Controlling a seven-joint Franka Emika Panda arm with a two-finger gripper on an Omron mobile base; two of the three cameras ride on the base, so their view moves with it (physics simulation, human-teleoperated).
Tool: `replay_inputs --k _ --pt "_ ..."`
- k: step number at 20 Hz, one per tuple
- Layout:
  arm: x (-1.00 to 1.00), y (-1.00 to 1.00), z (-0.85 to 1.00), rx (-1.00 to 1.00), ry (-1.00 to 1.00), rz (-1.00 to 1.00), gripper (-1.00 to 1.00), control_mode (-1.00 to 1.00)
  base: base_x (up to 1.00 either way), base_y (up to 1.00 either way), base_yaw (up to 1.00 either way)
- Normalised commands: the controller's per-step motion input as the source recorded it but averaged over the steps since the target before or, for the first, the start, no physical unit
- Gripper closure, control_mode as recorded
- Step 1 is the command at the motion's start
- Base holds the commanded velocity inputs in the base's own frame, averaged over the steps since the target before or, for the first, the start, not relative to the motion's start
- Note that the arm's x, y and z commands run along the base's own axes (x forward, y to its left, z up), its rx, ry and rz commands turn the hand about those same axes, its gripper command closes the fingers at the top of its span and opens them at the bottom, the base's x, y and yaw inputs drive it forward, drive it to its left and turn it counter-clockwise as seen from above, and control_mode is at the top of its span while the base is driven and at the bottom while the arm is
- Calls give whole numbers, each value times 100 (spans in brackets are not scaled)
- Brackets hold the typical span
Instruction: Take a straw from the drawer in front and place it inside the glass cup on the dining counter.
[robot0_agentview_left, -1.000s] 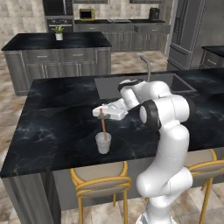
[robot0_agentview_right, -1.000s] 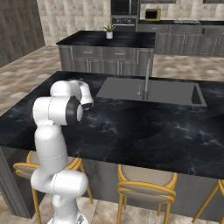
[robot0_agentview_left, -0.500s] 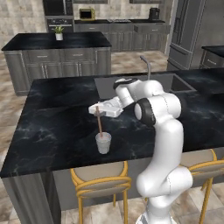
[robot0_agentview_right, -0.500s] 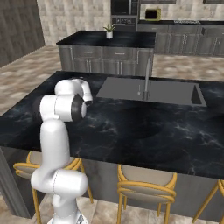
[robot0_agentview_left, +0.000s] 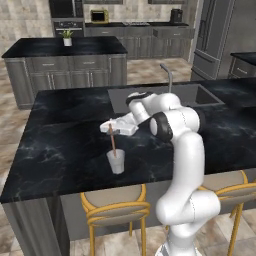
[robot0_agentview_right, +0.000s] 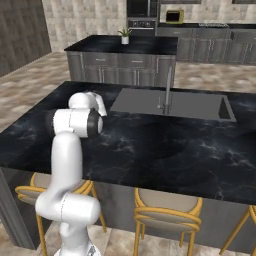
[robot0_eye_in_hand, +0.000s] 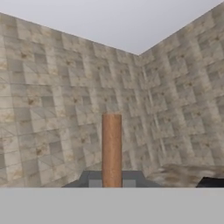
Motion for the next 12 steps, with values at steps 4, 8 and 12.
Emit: replay_inputs --k 4,8,12 --pt "8 4 -17 0 -2 0 100 -100 0 0 0" --pt "-30 0 -4 0 0 0 100 -100 0 0 0" --pt "-76 -4 0 0 -3 0 100 -100 0 0 0"
